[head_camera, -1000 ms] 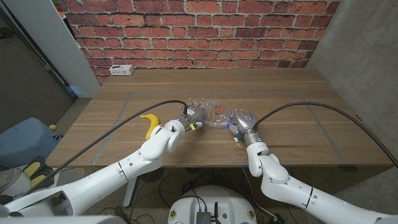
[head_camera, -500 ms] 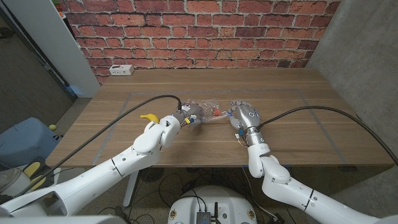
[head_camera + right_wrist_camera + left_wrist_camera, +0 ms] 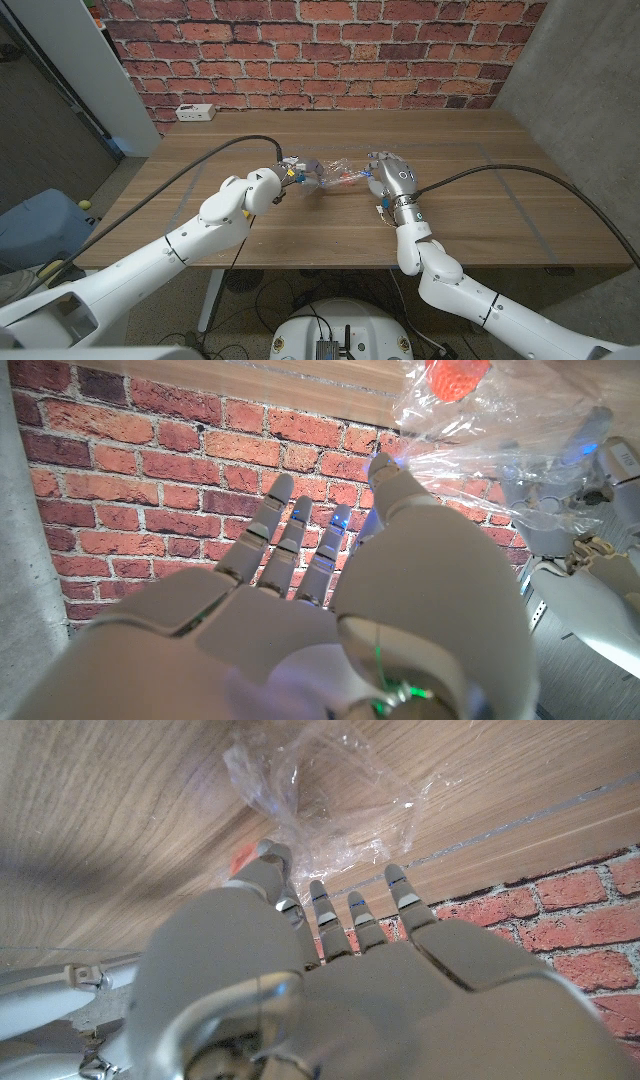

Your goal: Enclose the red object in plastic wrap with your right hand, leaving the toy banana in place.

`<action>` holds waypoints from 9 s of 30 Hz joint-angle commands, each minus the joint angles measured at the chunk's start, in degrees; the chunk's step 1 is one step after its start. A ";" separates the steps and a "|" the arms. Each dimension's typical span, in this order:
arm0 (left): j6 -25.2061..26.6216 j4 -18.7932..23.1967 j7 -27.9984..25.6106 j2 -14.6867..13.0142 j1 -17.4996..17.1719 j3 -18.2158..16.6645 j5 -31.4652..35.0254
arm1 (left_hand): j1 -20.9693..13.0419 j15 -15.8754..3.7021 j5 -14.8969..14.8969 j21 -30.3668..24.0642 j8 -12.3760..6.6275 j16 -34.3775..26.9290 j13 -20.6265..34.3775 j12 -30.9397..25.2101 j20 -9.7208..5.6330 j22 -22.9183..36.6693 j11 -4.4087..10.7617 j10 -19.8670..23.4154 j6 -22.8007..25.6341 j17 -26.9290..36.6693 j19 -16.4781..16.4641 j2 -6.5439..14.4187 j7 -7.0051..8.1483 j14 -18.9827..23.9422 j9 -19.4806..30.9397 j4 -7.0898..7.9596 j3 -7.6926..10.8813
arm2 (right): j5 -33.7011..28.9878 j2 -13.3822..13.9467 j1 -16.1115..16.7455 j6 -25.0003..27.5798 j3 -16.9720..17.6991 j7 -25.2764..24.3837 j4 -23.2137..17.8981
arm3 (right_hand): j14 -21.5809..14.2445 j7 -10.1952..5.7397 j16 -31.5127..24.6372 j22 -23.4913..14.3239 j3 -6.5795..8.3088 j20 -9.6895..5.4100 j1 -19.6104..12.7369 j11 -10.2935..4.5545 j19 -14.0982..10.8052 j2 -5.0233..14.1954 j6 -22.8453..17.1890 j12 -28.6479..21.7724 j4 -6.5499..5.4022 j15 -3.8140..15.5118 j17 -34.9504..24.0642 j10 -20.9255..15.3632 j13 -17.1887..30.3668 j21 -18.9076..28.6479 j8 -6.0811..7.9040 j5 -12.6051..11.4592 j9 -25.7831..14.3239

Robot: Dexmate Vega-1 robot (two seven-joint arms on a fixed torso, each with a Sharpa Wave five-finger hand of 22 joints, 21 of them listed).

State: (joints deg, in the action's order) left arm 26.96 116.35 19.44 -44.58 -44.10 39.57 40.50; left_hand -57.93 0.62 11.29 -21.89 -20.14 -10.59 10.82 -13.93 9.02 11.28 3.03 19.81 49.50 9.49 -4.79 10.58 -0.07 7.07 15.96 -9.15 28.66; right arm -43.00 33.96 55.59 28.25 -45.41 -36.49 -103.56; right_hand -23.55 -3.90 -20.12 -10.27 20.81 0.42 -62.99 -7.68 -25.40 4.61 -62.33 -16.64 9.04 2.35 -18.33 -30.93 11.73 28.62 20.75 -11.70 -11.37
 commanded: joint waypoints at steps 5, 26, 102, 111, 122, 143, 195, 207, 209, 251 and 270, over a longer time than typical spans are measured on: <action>-3.57 -8.23 9.63 -0.74 9.53 -1.45 -20.25 | -0.86 0.77 0.97 -0.02 -0.94 -0.28 0.33 0.52 0.27 0.33 -1.44 0.15 2.64 0.25 0.19 0.59 -4.69 0.86 2.09 0.65 0.68 | 0.31 -2.59 -6.94 -2.43 -1.64 3.89 5.91 | 0.12 -0.27 0.54 -0.24 0.66 0.48 0.27 0.21 0.02 -0.21 -0.04 0.76 -0.27 9.25 -0.12 0.17 0.12 0.03 -0.22 0.31 -0.20; -11.00 -25.44 11.59 4.41 22.51 4.47 -33.34 | -0.08 1.51 2.86 -2.00 -4.12 -2.57 0.87 0.62 1.10 1.05 -3.86 2.34 -1.22 0.92 -2.08 0.78 -6.35 9.29 8.58 3.25 3.55 | 4.00 -5.36 -13.34 -4.94 -2.75 3.81 15.15 | 0.47 -0.70 1.08 -0.22 1.12 0.54 1.23 0.19 0.29 0.15 0.30 1.57 -0.73 9.07 -0.21 0.50 0.18 -0.19 -0.45 0.44 -0.31; 7.19 -45.28 2.08 18.74 34.76 11.62 -51.68 | 4.87 -1.22 3.01 -18.86 -12.76 -4.02 3.09 -0.98 -3.79 3.15 -6.09 16.68 -5.81 1.42 -23.00 -0.09 -7.90 32.28 19.37 5.66 12.04 | 22.83 4.67 -12.27 -20.78 2.81 33.67 3.01 | -1.70 -2.28 5.76 -0.41 2.86 1.63 7.77 4.44 -0.08 -2.69 28.50 4.00 0.54 6.61 0.93 6.87 3.06 -0.58 -9.66 0.81 -0.08; 6.87 -45.63 2.48 18.30 34.45 11.26 -52.54 | 5.09 -1.13 3.03 -19.29 -12.83 -3.76 3.28 -0.84 -3.71 3.10 -6.15 16.71 -5.82 1.44 -22.82 -0.18 -7.97 32.37 19.15 5.53 12.28 | 21.62 2.05 -16.83 -19.22 -0.29 37.46 7.16 | 7.92 -2.93 9.14 -0.10 1.58 4.03 8.63 4.81 4.46 -3.68 36.15 6.19 -0.24 3.75 2.57 14.17 2.23 -3.21 -10.90 0.84 0.07; 6.38 -45.36 2.67 17.73 33.95 10.49 -53.67 | 5.51 -0.45 3.01 -19.74 -12.77 -3.52 3.54 -0.65 -3.04 3.02 -6.90 16.73 -6.02 1.62 -22.21 -0.04 -8.53 32.40 18.76 5.56 12.50 | 20.44 -0.52 -20.76 -18.16 -2.86 39.12 11.36 | 12.51 -3.41 9.51 0.06 0.31 5.62 9.55 4.88 6.99 -3.81 40.07 6.44 -0.61 1.41 3.51 18.28 1.63 -5.16 -10.82 0.67 0.20; 3.76 -31.66 -8.89 11.39 24.54 2.97 -56.30 | 20.69 6.56 -0.33 -13.62 10.12 0.62 3.82 3.70 1.99 0.53 -9.28 -6.52 -40.38 2.01 2.57 -5.22 -2.47 6.56 2.22 5.76 0.74 | 18.73 -3.62 -26.86 -15.09 -7.83 43.94 17.29 | 14.10 -3.45 8.96 0.09 -0.54 6.31 11.04 5.03 8.03 -3.18 41.63 5.96 -1.46 0.41 3.90 19.59 1.23 -6.32 -10.38 0.57 0.28; -24.58 -17.09 -38.60 9.48 -2.24 -18.44 -59.00 | 26.49 6.46 0.07 -8.85 9.54 -0.53 1.53 2.54 3.08 0.43 -7.70 -21.48 -50.93 1.48 12.32 -4.47 1.46 -6.65 -4.70 4.49 -2.77 | 22.88 -5.78 -35.23 -11.68 -13.54 57.17 22.98 | 20.92 -5.74 8.18 -0.14 -12.72 9.74 39.74 7.63 20.55 -0.12 29.82 5.05 -12.39 -3.76 5.13 21.87 -0.04 -16.43 -9.30 -2.89 0.85; -25.20 -18.07 -36.32 9.33 -3.92 -19.15 -62.97 | 27.20 6.50 0.11 -8.75 9.56 -0.56 1.43 2.57 3.17 0.45 -7.76 -21.98 -51.11 1.52 12.41 -4.32 1.58 -6.78 -4.89 4.68 -2.95 | 26.58 -3.51 -31.14 -17.02 -8.61 50.27 19.48 | 19.79 -3.88 7.60 -0.22 -12.17 11.59 38.56 7.95 18.66 -0.25 38.79 5.22 -10.21 -4.00 5.70 22.84 0.01 -16.20 -11.07 -2.07 0.72; -25.13 -18.15 -36.25 9.18 -4.01 -19.11 -63.12 | 27.40 6.52 0.12 -8.69 9.56 -0.52 1.40 2.56 3.13 0.45 -7.89 -22.12 -51.19 1.53 12.50 -4.25 1.56 -6.97 -4.94 4.73 -2.98 | 27.08 -3.08 -30.12 -18.94 -7.64 48.31 19.04 | 19.08 -3.62 7.35 -0.24 -12.07 11.73 38.29 7.94 18.41 -0.29 39.18 5.14 -9.93 -4.17 5.80 22.70 0.02 -16.15 -10.95 -2.03 0.71; -38.82 -25.29 -24.05 5.04 -7.90 -21.15 -68.25 | 30.01 5.73 -0.11 -8.22 9.40 -0.32 1.14 1.95 2.58 0.53 -8.08 -21.76 -51.52 1.52 13.03 -5.23 2.81 -8.31 -5.33 4.81 -4.22 | 48.33 -6.07 -16.13 -39.73 8.91 31.30 20.58 | 19.51 -3.23 7.30 -0.30 -10.09 11.10 33.67 8.08 13.98 -0.66 43.52 4.69 -4.98 -4.32 5.88 23.59 0.09 -15.34 -9.72 -0.85 0.62; -45.84 -36.39 -10.32 4.92 -3.47 -20.13 -72.76 | 30.51 3.12 -0.10 -8.47 9.16 -0.02 0.63 1.55 -7.06 0.27 -7.30 -20.34 -49.54 0.75 11.22 -4.46 0.78 -9.47 -5.62 3.34 -4.11 | 54.73 -10.17 -8.32 -44.60 14.73 20.38 19.99 | 17.42 -0.56 6.54 -0.24 -9.67 9.03 33.84 8.90 11.45 -0.48 45.03 4.33 -4.33 -3.99 5.70 22.32 0.10 -14.87 -9.99 -0.07 0.61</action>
State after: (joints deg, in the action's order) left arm -15.38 85.95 1.19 -39.35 -50.17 18.64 -29.76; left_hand -27.08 4.08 11.28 -30.28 -10.82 -10.82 11.45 -12.11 2.33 11.45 -4.59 -0.58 -0.03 10.12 6.16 5.68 0.79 -2.34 10.36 -5.63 24.31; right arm 8.59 26.01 42.95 -13.31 -33.99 -9.58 -83.57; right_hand -5.23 -5.10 -12.96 -10.40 10.86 9.29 -29.21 1.07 -13.22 3.86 -17.09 -11.90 4.27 -1.64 -12.40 -7.94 11.74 13.34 10.56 -12.01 -10.53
